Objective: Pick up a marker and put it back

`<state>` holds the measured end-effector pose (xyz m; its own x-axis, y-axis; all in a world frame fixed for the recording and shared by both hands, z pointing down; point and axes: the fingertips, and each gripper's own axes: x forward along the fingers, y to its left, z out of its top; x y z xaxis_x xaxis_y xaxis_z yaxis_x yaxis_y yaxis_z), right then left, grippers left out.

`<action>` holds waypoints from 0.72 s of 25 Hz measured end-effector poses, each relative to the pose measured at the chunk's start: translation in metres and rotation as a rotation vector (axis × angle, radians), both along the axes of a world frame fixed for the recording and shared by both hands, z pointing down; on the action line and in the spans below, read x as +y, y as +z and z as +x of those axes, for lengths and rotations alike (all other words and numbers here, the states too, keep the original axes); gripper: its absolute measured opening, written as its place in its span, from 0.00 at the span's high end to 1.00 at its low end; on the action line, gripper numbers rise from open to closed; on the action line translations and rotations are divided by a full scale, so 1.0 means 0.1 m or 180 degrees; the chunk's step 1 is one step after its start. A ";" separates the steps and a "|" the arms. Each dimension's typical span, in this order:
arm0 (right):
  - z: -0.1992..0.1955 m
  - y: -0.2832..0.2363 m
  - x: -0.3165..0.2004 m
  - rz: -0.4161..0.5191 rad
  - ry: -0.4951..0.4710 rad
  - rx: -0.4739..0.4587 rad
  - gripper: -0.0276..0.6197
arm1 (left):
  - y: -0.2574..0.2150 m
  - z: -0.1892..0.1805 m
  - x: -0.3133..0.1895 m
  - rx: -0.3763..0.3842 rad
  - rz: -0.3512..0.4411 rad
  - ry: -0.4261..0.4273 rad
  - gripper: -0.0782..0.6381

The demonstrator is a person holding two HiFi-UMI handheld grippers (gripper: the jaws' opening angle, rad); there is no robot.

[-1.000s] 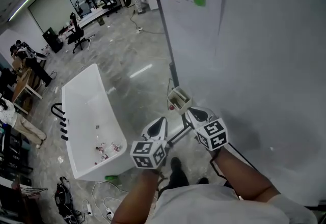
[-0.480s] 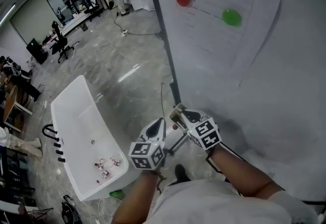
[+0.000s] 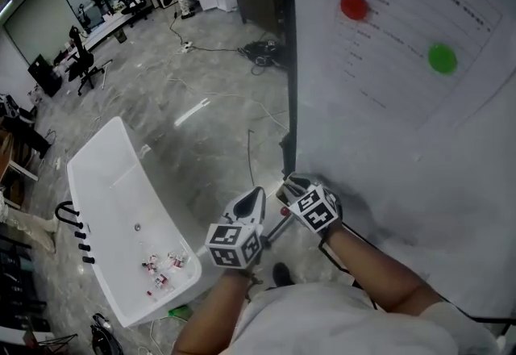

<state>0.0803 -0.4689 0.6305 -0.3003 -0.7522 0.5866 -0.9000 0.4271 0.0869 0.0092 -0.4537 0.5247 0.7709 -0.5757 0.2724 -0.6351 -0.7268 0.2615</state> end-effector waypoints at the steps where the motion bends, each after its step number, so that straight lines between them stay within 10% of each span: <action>1: 0.00 0.06 -0.03 -0.0059 0.0017 0.0053 0.85 | 0.02 -0.01 -0.03 0.0009 -0.0012 0.0005 0.89; 18: 0.03 0.52 -0.31 -0.0298 0.0164 0.0338 0.85 | 0.15 -0.08 -0.13 0.0021 -0.0125 0.0052 0.89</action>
